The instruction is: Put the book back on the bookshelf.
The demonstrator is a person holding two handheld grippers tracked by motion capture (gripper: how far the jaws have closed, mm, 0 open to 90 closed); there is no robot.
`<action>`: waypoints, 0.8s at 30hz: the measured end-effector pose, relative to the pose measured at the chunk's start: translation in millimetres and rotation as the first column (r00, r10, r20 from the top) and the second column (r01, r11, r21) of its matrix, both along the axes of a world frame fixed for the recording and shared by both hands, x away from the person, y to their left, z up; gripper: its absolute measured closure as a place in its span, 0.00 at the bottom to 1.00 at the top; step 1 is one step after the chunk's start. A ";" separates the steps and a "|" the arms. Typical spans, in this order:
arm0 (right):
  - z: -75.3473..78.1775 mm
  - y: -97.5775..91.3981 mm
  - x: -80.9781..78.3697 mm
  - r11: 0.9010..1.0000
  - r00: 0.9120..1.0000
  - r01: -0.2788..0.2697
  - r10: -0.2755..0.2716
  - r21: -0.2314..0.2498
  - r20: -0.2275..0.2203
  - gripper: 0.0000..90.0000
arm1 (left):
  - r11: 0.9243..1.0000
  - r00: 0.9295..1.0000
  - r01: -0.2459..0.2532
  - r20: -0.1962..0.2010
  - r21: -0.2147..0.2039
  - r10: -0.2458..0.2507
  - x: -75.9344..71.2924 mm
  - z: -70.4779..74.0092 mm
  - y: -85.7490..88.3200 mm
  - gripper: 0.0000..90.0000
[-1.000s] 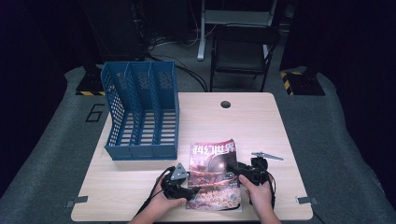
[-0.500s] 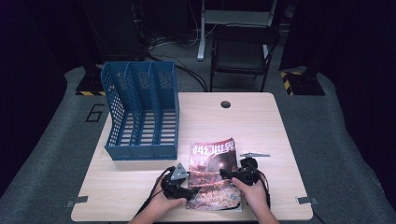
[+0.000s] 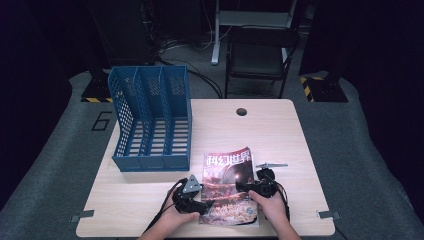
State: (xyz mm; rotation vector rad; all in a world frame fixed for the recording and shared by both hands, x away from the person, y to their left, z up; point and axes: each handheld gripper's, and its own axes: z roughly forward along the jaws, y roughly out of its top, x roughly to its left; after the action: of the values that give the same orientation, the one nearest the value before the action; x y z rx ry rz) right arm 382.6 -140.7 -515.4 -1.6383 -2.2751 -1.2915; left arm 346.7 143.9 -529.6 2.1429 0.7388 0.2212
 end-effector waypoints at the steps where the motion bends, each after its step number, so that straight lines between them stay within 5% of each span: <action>1: 0.0 -0.5 0.1 1.000 1.000 -0.003 0.003 -0.001 -0.002 0.66 | 1.000 1.000 0.001 0.001 0.001 -0.001 0.1 0.0 0.1 0.28; 11: -2.3 -7.6 2.6 0.999 0.998 -0.013 0.015 0.033 -0.065 0.79 | 1.000 1.000 0.010 -0.008 0.007 -0.010 1.0 0.9 0.6 0.28; 20: -1.1 -11.8 3.1 0.997 0.998 -0.029 0.032 0.070 -0.048 0.91 | 1.000 1.000 0.009 -0.006 0.009 -0.009 1.0 0.9 0.7 0.28; 24: -0.3 -9.7 1.0 0.998 0.999 -0.027 0.029 0.052 -0.033 0.93 | 1.000 1.000 -0.004 0.003 0.004 0.004 0.7 0.2 -0.3 0.28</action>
State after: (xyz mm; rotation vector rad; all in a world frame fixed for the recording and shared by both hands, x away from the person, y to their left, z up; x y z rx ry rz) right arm 383.6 -150.5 -515.8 -1.5938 -2.2184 -1.2953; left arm 347.4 143.6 -529.5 2.1444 0.7414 0.2277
